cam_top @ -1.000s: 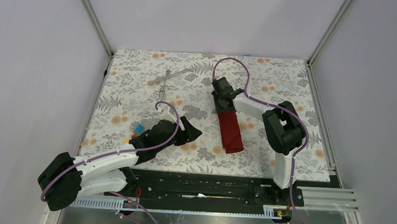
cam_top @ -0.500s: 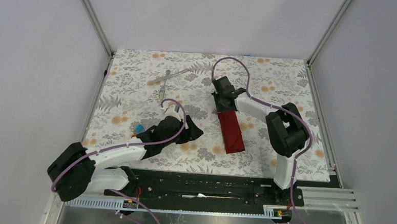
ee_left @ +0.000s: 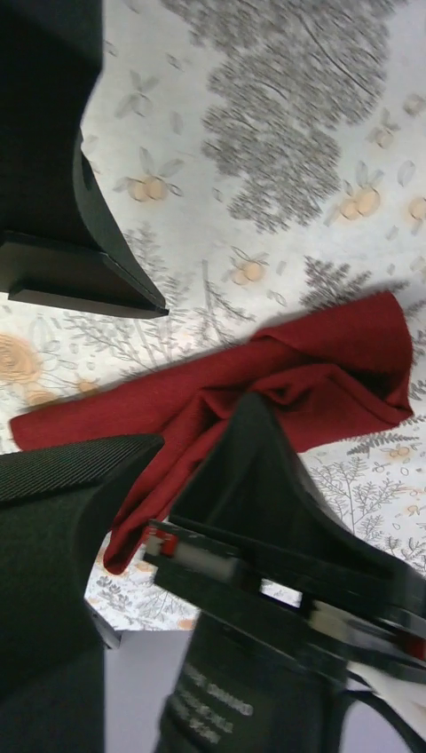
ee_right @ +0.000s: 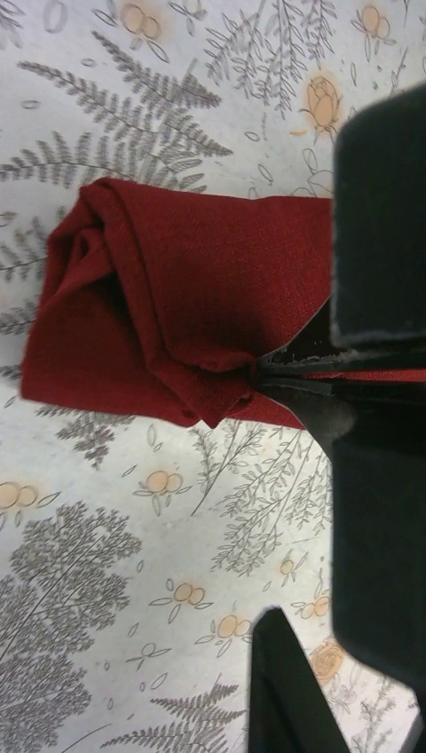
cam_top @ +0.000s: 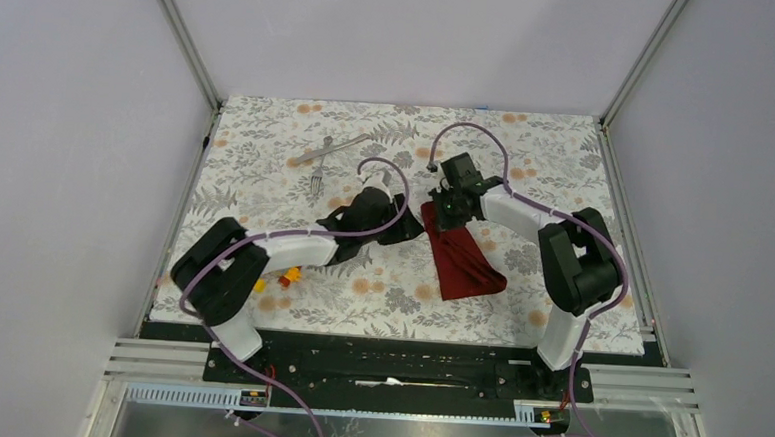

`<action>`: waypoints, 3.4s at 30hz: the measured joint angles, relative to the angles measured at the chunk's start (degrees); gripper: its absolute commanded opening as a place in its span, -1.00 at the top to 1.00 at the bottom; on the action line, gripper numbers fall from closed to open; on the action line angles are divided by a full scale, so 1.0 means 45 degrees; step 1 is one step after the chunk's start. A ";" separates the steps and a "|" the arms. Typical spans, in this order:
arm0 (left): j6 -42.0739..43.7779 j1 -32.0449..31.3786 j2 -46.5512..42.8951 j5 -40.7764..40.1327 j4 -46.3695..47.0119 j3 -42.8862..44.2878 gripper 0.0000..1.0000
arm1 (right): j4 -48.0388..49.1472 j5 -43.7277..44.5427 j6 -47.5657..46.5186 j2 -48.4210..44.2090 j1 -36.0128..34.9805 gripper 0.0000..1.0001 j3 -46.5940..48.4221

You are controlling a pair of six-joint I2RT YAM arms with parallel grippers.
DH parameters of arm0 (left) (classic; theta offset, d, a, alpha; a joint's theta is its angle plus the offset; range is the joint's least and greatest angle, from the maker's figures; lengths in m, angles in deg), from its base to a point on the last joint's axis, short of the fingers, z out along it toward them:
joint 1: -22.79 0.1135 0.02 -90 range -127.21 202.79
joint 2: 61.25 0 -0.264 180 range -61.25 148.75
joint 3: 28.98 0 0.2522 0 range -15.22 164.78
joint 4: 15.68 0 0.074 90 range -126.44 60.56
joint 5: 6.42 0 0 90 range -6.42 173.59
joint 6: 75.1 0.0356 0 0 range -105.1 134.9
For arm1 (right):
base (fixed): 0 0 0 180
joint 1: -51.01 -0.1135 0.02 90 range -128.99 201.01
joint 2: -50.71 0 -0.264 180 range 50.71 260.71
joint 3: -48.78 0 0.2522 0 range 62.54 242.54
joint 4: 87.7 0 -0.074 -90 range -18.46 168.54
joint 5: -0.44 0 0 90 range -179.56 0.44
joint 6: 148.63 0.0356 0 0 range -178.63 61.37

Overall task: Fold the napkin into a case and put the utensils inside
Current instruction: Grasp the top corner of the smaller rectangle folded napkin from the folded napkin.

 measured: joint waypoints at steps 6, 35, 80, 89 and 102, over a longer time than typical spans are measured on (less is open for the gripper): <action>0.1486 0.0010 0.1977 0.0097 -0.0209 0.1909 -0.07 | -0.0083 -0.0607 0.0243 -0.0243 0.0593 1.00 -0.0403; 0.5955 -0.1035 0.4711 -0.2395 0.0282 0.4240 0.43 | 0.0287 -0.1778 0.1457 -0.0495 0.1525 1.00 -0.0699; 0.7048 -0.1321 0.5464 -0.3468 0.0714 0.4838 1.00 | 0.0481 -0.2448 0.2123 -0.0495 0.1540 1.00 -0.0933; 0.6329 -0.0971 0.4522 -0.2259 0.2152 0.3347 1.00 | 0.0554 -0.2987 0.3701 -0.0486 0.1540 1.00 -0.0962; 0.5387 -0.0597 0.4303 -0.1617 0.3094 0.2132 1.00 | 0.4813 -0.4420 0.7155 0.0335 0.2011 0.41 -0.2934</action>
